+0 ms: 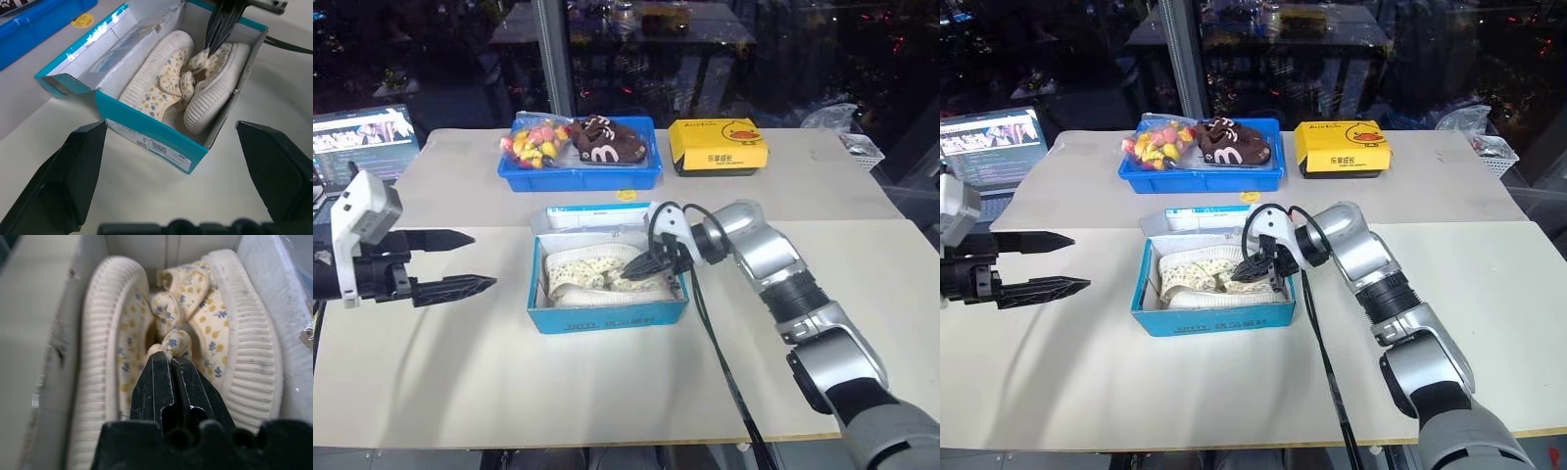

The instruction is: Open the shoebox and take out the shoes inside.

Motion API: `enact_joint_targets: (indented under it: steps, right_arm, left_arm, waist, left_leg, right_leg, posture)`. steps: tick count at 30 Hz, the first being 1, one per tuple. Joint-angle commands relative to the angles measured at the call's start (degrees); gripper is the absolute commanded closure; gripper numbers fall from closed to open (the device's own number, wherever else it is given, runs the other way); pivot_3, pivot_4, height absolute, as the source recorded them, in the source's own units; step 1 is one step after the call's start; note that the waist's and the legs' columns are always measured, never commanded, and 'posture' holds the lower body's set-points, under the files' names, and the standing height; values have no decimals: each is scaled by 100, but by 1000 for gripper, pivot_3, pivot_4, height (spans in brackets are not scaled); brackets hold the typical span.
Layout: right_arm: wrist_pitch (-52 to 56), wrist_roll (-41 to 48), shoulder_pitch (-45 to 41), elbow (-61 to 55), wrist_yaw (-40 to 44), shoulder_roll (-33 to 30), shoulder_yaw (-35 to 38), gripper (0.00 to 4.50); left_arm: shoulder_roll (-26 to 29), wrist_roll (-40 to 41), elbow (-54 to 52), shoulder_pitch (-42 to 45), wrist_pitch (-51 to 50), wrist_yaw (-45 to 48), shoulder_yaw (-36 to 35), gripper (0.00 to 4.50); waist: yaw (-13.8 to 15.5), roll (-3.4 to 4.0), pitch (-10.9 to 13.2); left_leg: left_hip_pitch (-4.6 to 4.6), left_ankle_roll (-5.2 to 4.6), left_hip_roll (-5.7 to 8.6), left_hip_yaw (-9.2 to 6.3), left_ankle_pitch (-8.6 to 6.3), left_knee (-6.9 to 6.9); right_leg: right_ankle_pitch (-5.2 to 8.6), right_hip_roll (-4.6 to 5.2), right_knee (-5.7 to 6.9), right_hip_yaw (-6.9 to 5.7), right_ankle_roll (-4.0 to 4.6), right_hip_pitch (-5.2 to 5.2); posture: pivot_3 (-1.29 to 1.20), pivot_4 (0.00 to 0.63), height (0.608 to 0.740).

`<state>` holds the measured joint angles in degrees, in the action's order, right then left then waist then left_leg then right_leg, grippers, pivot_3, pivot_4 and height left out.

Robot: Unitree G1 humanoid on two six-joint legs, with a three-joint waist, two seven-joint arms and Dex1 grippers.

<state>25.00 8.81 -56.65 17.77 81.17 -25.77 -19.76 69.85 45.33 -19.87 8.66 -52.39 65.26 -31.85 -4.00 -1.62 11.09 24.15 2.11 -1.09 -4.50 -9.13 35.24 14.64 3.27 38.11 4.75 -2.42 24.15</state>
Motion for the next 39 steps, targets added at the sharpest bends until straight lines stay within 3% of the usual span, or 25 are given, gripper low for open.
enact_joint_targets:
  steps: [1, 3, 6, 8, 15, 17, 20, 23, 26, 31, 34, 39]
  right_arm:
    - [616, 591, -442, -447, 284, -112, 402, 4478]
    - [1121, 1002, -794, -426, 247, -45, 727, 4478]
    - [2854, 2121, -1582, -264, -197, 267, 1628, 4478]
    - [2379, 1790, -1436, -521, -110, 85, 1304, 4478]
    - [3068, 2357, -1509, -627, -208, 34, 1577, 4478]
    - [2368, 1847, -1228, -759, -171, -133, 1143, 4478]
    - [2201, 1750, -957, -958, -183, -212, 895, 4478]
    - [2575, 2089, -1005, -948, -247, -165, 1112, 4478]
    - [2300, 1899, -975, -974, -229, -288, 976, 4478]
    - [2187, 1839, -599, -1657, 126, -738, 602, 4478]
    - [1489, 1223, -291, -1997, 276, -1172, 90, 4478]
    - [1673, 1482, 113, -2608, 412, -1383, -41, 4478]
  left_arm:
    - [10, -16, -17, 58, 145, 9, 0, 0]
    - [-3, -23, 11, 106, 176, -3, 60, 0]
    - [-27, -19, 30, 152, 222, -18, 144, 0]
    - [-40, -8, 31, 167, 240, -19, 171, 0]
    - [-58, 1, 51, 215, 262, -31, 215, 0]
    - [-64, -8, 57, 223, 272, -32, 227, 0]
    - [-64, -33, 68, 224, 295, -28, 243, 0]
    - [-55, -40, 77, 220, 306, -24, 243, 0]
    - [-33, -67, 98, 223, 346, -11, 275, 0]
    - [-30, -85, 133, 268, 389, 6, 337, 0]
    - [-25, -120, 169, 293, 437, 26, 397, 0]
    - [-8, -184, 271, 401, 544, 57, 548, 0]
  waist:
    - [-1, 0, 0]
    - [-29, 1, 1]
    - [-77, 1, 10]
    - [-69, 0, 9]
    - [-1, -12, 6]
    - [2, -13, 6]
    - [0, -13, 6]
    - [-25, -11, 8]
    - [-20, -10, 8]
    - [12, -10, 8]
    - [5, -10, 8]
    - [16, -10, 8]
  left_leg:
    - [0, 0, 0, 0, 0, 0]
    - [0, 0, -1, 0, 0, 0]
    - [3, 0, -2, 0, 0, -1]
    - [6, -1, -3, -3, 0, -4]
    - [17, 1, 4, -4, -1, -5]
    - [15, 1, 2, -4, -1, -5]
    - [14, 1, 2, -4, -1, -5]
    - [15, 1, 1, -3, -1, -4]
    - [12, 0, 0, -3, 0, -5]
    - [15, 0, 1, -3, -1, -4]
    - [14, 0, 1, -3, 0, -2]
    - [14, 1, 1, -3, -1, 3]
  right_leg:
    - [0, 0, 0, 0, 0, 1]
    - [0, 0, 0, 0, 0, 3]
    - [-1, -1, 9, 1, 2, 13]
    - [-3, -3, 12, 0, 5, 16]
    - [-1, 6, -2, -7, 1, 14]
    - [-1, 5, -1, -7, 1, 13]
    - [0, 5, -3, -7, 0, 11]
    - [-1, 4, 0, -7, 1, 15]
    - [-1, 2, 4, -6, 2, 15]
    - [0, 4, -2, -8, 0, 13]
    - [0, 4, -1, -8, 0, 12]
    - [4, 5, -1, -8, -7, 9]
  posture:
    - [0, 150, 740]
    - [0, 150, 740]
    - [0, 150, 740]
    - [0, 150, 740]
    - [0, 150, 740]
    - [0, 150, 740]
    - [0, 150, 740]
    - [0, 150, 740]
    - [0, 150, 740]
    - [0, 150, 740]
    - [0, 150, 740]
    - [0, 150, 740]
